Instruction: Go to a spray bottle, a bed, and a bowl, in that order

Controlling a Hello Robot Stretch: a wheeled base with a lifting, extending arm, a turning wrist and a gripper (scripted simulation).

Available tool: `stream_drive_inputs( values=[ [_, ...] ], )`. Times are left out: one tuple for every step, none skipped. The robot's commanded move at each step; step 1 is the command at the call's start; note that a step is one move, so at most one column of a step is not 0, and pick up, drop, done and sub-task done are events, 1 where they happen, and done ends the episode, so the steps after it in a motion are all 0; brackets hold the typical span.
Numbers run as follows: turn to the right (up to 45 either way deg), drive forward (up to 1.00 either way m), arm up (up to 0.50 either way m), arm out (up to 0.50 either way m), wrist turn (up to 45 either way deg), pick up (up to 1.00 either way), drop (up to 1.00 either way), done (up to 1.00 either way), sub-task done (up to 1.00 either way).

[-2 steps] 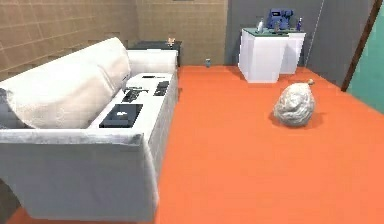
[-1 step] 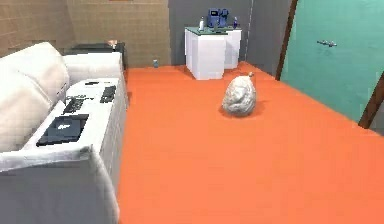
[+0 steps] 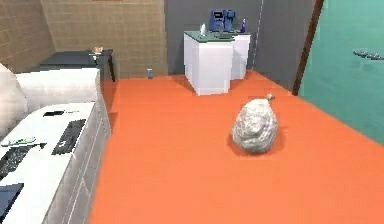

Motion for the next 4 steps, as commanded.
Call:
stream_drive_inputs(
  values=[
    [-12.0, 0.00, 0.00, 0.00, 0.0, 0.00, 0.00, 0.00, 0.00],
    [0.0, 1.00, 0.00, 0.00, 0.0, 0.00, 0.00, 0.00, 0.00],
    [0.0, 1.00, 0.00, 0.00, 0.0, 0.00, 0.00, 0.00, 0.00],
    [-3.0, 0.00, 0.00, 0.00, 0.0, 0.00, 0.00, 0.00, 0.00]
  ],
)
